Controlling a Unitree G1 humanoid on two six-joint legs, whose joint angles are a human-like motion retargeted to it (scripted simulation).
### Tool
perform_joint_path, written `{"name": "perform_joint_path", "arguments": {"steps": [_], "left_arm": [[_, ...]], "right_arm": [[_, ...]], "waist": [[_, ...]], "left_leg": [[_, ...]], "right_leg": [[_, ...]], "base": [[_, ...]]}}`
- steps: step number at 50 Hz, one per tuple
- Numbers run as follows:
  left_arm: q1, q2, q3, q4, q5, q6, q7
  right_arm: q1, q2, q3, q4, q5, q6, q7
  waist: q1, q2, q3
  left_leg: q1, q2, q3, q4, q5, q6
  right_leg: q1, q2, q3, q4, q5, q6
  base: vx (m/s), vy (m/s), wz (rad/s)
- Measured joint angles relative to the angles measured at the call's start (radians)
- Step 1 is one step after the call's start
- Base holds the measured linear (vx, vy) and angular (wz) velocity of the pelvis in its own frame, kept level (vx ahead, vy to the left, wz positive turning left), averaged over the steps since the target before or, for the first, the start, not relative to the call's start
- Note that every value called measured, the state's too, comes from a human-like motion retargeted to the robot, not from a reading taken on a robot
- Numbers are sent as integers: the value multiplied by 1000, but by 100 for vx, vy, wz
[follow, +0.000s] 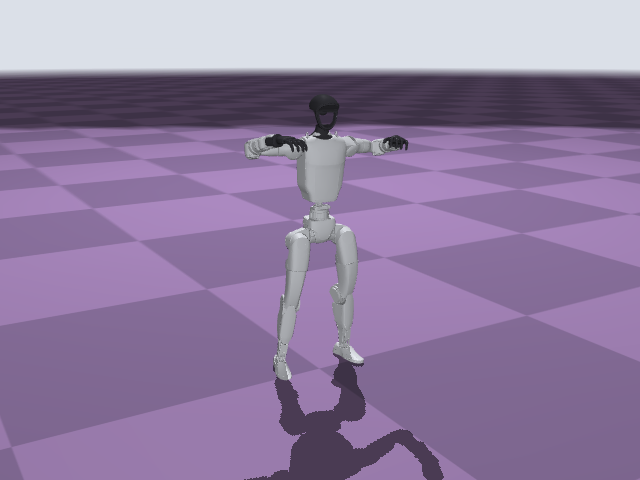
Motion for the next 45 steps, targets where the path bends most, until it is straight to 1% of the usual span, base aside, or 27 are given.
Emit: {"name": "perform_joint_path", "arguments": {"steps": [5, 13, 23, 32, 45], "left_arm": [[-59, 4, -51, -4, 31, 3, -2], [-117, -4, -79, -14, 79, 1, 20], [-154, -2, -88, -5, 96, 14, 14], [-190, 41, -109, 15, 118, 16, 15], [-191, 89, -115, 28, 132, 18, -5]], "right_arm": [[82, 9, -87, -11, -20, 0, 3], [125, 15, -146, -11, -38, -4, -10], [125, 19, -139, -10, -43, 1, 4], [99, 12, -124, 9, -55, -2, -1], [115, -3, -145, 27, -55, -8, -2]], "waist": [[13, 6, 3], [20, 12, 4], [25, 16, 8], [28, 17, 9], [32, 20, 14]], "left_leg": [[2, 0, 2, 0, -1, 0], [1, -2, 3, -1, -2, 0], [1, -4, 6, 0, -2, 0], [2, -5, 4, -1, -1, 0], [-2, -5, 1, 0, 0, 0]], "right_leg": [[1, 0, 2, 0, -1, 0], [0, -2, 5, -2, -1, 0], [0, -4, 8, -3, -1, 0], [1, -5, 6, -3, -2, 0], [1, -6, 3, -4, 0, 0]], "base": [[0, 0, 0], [0, 0, 0], [0, 0, 0], [0, 0, 0], [0, 0, 0]]}}
